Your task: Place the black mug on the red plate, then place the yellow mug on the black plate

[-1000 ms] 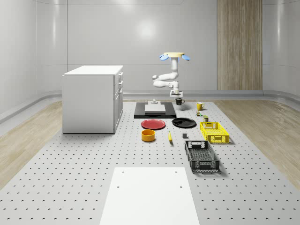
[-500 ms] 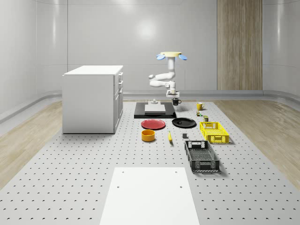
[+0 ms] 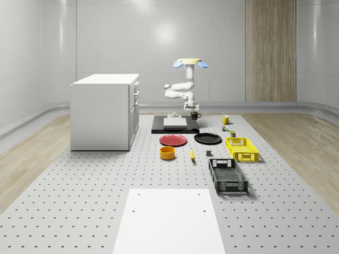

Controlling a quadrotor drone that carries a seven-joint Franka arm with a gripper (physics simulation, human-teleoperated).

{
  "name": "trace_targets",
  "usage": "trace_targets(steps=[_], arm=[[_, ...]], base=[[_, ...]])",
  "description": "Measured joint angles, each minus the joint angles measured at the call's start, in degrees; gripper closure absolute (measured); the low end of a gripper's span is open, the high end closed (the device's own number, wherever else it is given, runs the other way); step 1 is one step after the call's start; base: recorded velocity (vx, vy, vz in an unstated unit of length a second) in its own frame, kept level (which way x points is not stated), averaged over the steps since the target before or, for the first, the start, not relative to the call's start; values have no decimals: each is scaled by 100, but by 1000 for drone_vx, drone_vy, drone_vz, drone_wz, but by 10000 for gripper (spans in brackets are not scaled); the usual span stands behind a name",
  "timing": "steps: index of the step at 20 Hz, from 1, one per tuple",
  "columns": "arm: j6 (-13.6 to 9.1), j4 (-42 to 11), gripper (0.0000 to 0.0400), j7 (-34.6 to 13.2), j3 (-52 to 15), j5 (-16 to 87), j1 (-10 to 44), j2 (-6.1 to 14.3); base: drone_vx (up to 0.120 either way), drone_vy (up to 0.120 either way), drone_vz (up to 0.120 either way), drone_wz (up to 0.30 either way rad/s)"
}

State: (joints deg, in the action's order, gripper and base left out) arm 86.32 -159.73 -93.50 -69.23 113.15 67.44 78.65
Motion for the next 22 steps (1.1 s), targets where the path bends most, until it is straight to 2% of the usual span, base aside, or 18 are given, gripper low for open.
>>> trace_targets(steps=[22], arm=[[189, 15, 290, -67, -35, -99, 83, 205]], base=[[120, -120, 0, 0]])
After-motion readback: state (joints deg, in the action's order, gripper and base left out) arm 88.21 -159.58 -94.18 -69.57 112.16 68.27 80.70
